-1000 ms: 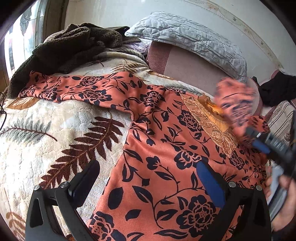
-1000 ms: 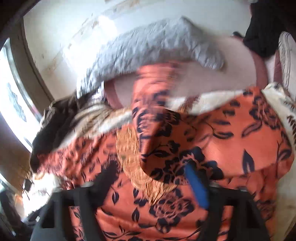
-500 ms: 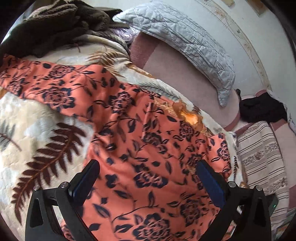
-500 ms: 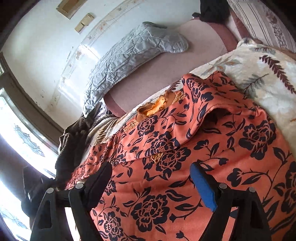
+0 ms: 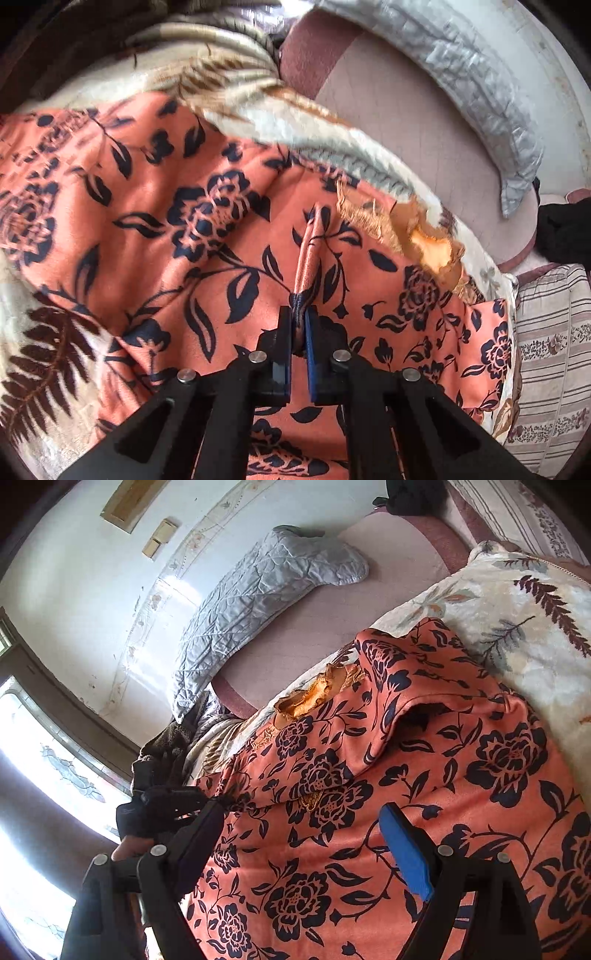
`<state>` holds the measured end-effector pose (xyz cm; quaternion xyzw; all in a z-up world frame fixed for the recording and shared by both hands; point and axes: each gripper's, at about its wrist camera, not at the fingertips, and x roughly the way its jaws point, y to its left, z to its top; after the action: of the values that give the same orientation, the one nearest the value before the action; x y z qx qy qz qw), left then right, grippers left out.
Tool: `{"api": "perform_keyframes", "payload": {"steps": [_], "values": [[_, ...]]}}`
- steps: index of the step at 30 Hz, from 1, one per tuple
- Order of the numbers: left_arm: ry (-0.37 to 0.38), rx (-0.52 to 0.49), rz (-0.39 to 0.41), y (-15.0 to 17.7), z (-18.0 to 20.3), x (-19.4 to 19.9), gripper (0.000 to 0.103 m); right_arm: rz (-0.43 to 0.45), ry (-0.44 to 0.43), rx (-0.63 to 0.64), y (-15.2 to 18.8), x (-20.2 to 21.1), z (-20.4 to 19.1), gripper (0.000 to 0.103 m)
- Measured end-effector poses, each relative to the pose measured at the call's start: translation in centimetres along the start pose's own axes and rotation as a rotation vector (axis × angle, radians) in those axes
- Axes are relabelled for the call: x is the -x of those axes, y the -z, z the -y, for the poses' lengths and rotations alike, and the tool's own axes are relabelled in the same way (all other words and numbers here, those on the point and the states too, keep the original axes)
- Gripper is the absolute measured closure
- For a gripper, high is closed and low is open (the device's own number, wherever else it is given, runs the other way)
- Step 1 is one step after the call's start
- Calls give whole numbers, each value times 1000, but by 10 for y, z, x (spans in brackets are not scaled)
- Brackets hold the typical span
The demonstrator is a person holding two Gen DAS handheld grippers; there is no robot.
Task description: Fold small clothes
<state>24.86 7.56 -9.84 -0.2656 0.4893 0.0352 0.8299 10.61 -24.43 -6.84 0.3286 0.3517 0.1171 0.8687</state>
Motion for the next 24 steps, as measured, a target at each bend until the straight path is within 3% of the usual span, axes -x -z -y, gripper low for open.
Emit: {"api": "perform_keyframes", "payload": {"steps": [2,4,7,9,11,14,16,18,20,21,22,24], "values": [[-10,-24,162,10,2,47,97,8,13,-7,0,1,3,15],[-26,-64,207,22,0,63,96,7,7,-28,-1,3,9,15],[-114,-111,98,32,-10,26,96,2,11,-49,-4,5,15,15],[-165,-77,9,37,-28,-4,95,-2,26,-46,-6,6,20,15],[-127,-80,64,37,-34,-1,90,-6,18,-64,-12,10,26,15],[-95,-91,42,34,-38,3,90,-28,-44,-182,-35,11,34,13],[-80,-96,45,34,-43,1,90,-43,-90,-197,-62,-4,33,12],[-79,-111,45,34,-47,3,89,-21,-77,-185,-92,-29,42,9],[-58,-121,14,33,-45,2,75,-100,43,-231,-112,-69,76,7],[-33,-121,-8,33,-45,8,70,-153,179,-302,-111,-82,98,17],[-5,-118,-5,29,-45,13,60,-146,189,-347,-109,-82,106,19],[41,-116,58,23,-61,42,39,-91,102,-275,-104,-60,84,19]]}}
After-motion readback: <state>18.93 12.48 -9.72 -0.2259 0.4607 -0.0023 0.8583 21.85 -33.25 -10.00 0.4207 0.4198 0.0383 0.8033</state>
